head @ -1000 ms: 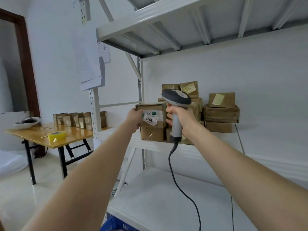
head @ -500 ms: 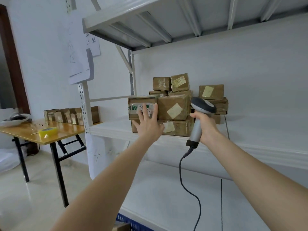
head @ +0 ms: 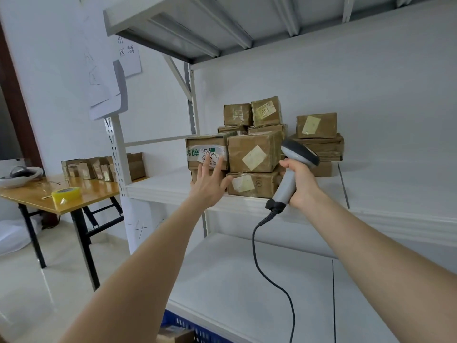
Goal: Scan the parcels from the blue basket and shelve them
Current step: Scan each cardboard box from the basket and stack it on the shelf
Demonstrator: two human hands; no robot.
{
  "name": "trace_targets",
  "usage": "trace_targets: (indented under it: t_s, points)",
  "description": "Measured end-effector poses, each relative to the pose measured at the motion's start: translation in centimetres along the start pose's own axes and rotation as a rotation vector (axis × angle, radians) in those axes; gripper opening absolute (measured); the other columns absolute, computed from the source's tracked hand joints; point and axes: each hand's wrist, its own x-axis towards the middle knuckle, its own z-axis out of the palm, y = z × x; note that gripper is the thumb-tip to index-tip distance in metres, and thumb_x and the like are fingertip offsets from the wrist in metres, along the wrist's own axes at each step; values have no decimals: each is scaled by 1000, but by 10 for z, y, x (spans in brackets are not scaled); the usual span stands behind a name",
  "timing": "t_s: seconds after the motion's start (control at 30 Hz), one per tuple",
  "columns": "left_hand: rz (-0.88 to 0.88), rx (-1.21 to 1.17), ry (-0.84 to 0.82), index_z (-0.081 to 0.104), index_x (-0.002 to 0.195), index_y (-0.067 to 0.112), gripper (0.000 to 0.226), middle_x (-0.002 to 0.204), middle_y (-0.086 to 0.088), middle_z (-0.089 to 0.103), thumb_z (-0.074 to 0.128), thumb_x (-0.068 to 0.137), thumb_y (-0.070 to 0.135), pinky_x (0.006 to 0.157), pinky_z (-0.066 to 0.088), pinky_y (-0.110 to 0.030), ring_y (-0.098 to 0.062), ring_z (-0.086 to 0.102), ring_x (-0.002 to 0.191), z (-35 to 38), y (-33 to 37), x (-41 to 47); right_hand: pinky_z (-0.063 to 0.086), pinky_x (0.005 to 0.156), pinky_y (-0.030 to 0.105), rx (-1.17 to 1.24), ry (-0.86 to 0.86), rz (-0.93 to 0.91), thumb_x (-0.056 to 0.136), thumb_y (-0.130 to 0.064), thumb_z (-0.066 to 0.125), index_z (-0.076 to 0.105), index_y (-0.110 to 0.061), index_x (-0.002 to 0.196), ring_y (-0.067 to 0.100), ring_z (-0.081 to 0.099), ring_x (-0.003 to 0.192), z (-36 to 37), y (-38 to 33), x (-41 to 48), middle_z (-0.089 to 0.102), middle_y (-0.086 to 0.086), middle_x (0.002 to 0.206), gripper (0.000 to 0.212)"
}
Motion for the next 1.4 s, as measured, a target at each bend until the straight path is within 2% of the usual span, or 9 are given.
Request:
trace_targets:
  t_s: [0.13, 0.27, 0.4, 0.47, 0.53, 0.6, 0.8, 1.1, 1.4]
  points:
    - [20, -87, -48, 2, 152, 34, 64, 161, -3, -7, 24, 97, 57, 112, 18, -63, -28, -1, 148, -2, -24, 14, 47, 85, 37, 10, -9, -1, 79, -24, 71, 56, -8, 126, 24, 55, 90, 7, 6, 13, 58, 10, 102, 52]
    - [10, -56, -53, 2, 153, 28, 64, 161, -6, -2, 24, 99, 53, 115, 16, -58, -28, 6, 147, -4, -26, 10, 47, 91, 40, 4, -23, 8, 76, -25, 73, 54, -6, 128, 25, 54, 92, 14, 10, 18, 56, 7, 92, 58]
    - [261, 136, 138, 7, 154, 25, 60, 161, -4, 1, 28, 101, 45, 119, 14, -44, -25, 9, 147, 3, 7, -7, 48, 85, 39, -17, 41, 15, 77, -23, 73, 53, -7, 121, 24, 53, 84, 4, 4, 13, 52, 8, 88, 52]
    - [391, 237, 123, 5, 153, 29, 59, 161, -3, -1, 30, 101, 42, 120, 10, -46, -25, 6, 148, 10, 28, -11, 48, 81, 37, -6, 63, 0, 78, -22, 72, 55, -8, 118, 23, 53, 81, -5, 1, 10, 54, 7, 89, 45]
    - [429, 327, 53, 1, 153, 33, 60, 161, -3, -5, 30, 101, 41, 119, 9, -51, -28, 2, 148, 20, 47, -12, 49, 88, 40, -3, 71, -7, 77, -22, 72, 57, -8, 121, 26, 57, 90, -14, -1, 5, 60, 9, 99, 48]
    - [399, 360, -4, -4, 152, 35, 60, 160, -3, -12, 28, 102, 43, 117, 10, -54, -31, 0, 147, 30, 60, -12, 48, 89, 40, -7, 77, -12, 77, -22, 71, 57, -10, 123, 28, 58, 97, -22, -4, 1, 61, 10, 109, 50]
    - [306, 428, -88, -11, 150, 37, 57, 159, -5, -20, 19, 102, 46, 116, 13, -53, -36, -3, 146, 39, 74, -6, 44, 67, 32, -10, 46, -13, 79, -22, 69, 58, -10, 122, 23, 53, 87, -34, -9, -8, 59, 9, 108, 46]
    - [253, 392, -152, -8, 149, 43, 55, 159, 1, -20, 19, 102, 47, 110, 20, -60, -30, -2, 147, 40, 77, 8, 45, 97, 47, -6, 40, 19, 76, -26, 71, 58, -14, 122, 28, 55, 103, -37, -6, 2, 58, 11, 120, 50]
    - [273, 334, -111, -5, 151, 36, 58, 160, -3, -12, 24, 102, 44, 112, 20, -59, -28, 2, 147, 38, 69, 7, 45, 98, 45, -5, 48, 20, 79, -23, 70, 59, -14, 114, 27, 56, 104, -35, -2, 2, 58, 10, 125, 38]
